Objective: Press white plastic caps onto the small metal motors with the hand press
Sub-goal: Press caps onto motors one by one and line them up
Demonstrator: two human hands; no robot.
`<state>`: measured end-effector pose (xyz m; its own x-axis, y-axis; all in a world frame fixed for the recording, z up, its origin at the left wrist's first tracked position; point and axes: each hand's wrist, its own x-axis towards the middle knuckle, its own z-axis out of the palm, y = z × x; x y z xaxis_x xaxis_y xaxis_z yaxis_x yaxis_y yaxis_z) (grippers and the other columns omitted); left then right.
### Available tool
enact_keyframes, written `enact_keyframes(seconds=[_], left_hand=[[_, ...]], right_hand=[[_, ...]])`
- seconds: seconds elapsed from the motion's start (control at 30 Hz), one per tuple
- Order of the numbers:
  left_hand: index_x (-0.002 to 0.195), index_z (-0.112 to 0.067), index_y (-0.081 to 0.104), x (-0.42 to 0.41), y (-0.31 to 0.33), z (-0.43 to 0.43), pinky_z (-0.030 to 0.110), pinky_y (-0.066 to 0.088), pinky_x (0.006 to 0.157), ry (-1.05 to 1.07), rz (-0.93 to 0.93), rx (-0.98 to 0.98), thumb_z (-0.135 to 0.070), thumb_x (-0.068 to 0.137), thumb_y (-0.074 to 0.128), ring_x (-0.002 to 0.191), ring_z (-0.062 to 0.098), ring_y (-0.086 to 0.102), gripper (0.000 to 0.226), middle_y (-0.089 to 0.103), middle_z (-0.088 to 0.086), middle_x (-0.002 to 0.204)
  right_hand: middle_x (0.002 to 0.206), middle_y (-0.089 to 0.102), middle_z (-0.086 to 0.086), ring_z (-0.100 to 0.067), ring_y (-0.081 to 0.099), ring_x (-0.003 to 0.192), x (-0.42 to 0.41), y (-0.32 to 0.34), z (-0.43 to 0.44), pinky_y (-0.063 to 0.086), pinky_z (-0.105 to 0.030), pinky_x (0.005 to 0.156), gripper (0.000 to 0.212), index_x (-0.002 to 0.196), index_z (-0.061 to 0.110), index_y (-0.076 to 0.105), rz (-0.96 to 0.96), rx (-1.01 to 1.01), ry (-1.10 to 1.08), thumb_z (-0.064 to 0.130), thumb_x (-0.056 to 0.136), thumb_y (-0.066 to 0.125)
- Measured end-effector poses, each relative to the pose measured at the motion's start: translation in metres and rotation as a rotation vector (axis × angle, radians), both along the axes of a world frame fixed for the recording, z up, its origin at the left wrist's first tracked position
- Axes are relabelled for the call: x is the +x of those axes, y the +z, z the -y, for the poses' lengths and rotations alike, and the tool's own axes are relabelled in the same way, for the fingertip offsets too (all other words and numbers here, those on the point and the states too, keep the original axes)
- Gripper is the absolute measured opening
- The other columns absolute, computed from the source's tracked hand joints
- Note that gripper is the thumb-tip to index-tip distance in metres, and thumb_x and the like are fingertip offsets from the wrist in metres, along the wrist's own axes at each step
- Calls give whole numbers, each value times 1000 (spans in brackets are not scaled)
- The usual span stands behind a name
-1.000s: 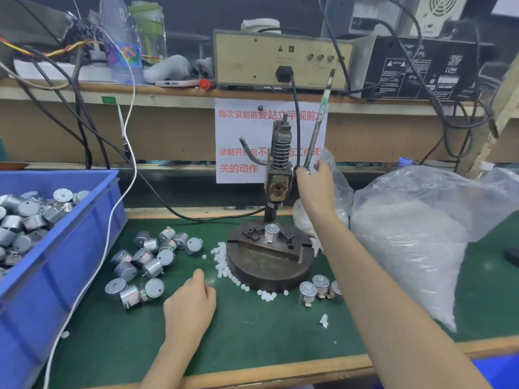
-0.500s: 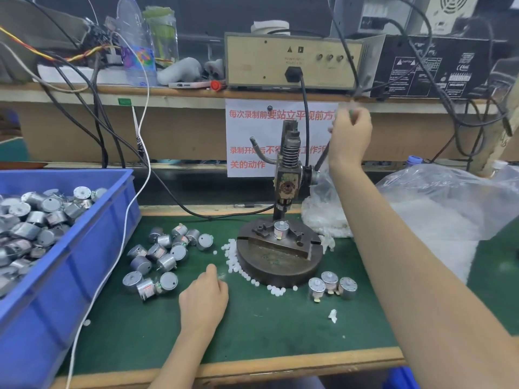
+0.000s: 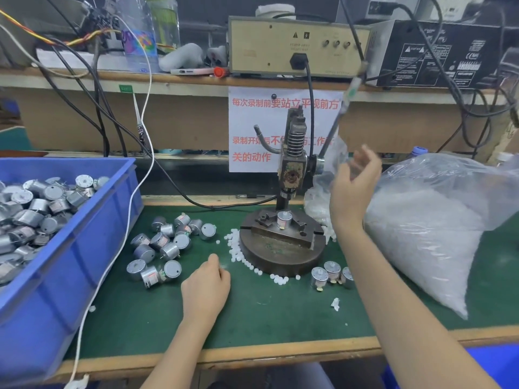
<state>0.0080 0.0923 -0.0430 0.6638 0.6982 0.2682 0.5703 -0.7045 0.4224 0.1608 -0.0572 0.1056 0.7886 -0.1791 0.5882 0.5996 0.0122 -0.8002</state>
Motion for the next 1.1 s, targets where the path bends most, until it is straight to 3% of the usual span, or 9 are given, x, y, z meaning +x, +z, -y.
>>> enact_keyframes(seconds=[0.07,0.17,0.33,0.5,0.67,0.83,1.1], left_hand=[[83,-14,39,0,0,-1,31,31,58,-2,1,1,-21,89,39,72,23,51,10,54,-3,76],[82,-14,39,0,-1,-1,31,31,57,0,10,-7,-22,89,39,73,24,53,10,54,-4,75],[81,-16,39,0,-1,-2,31,29,57,3,15,-15,-22,88,40,69,22,48,10,53,-5,73],[79,-17,39,1,-2,-4,30,27,55,11,17,-13,-23,88,40,67,21,46,10,51,-6,70],[79,-17,40,0,-1,-3,31,29,57,0,28,-26,-23,88,41,68,21,46,10,51,-7,72],[80,-17,39,0,0,-3,31,28,59,7,27,-36,-22,88,41,69,22,45,10,51,-6,72],[81,-17,43,-1,-1,6,29,34,58,-125,-6,103,-26,90,38,79,17,51,14,50,-6,79]], right_hand=[[116,54,-15,-27,51,110,7,-32,-1,38,-20,83,31,118,2,52,-150,-286,22,6,88,46],[129,49,-12,-24,44,121,9,-77,-12,34,-32,100,39,127,4,49,-195,-749,126,18,91,48],[136,48,-9,-24,41,126,9,-96,-35,31,-35,105,48,133,6,45,-4,-1027,141,32,93,52],[111,62,-6,-23,53,105,1,-104,-33,37,-31,88,25,111,9,60,65,-956,24,24,91,57],[122,57,-6,-25,44,116,-16,-110,-15,29,-29,98,40,128,11,53,75,-930,63,22,90,59],[110,59,-3,-21,46,105,-44,-120,22,25,-17,85,35,120,12,61,66,-913,224,22,86,66],[108,59,0,-23,48,106,-52,-138,55,33,-28,93,35,118,15,62,69,-1098,223,22,85,67]])
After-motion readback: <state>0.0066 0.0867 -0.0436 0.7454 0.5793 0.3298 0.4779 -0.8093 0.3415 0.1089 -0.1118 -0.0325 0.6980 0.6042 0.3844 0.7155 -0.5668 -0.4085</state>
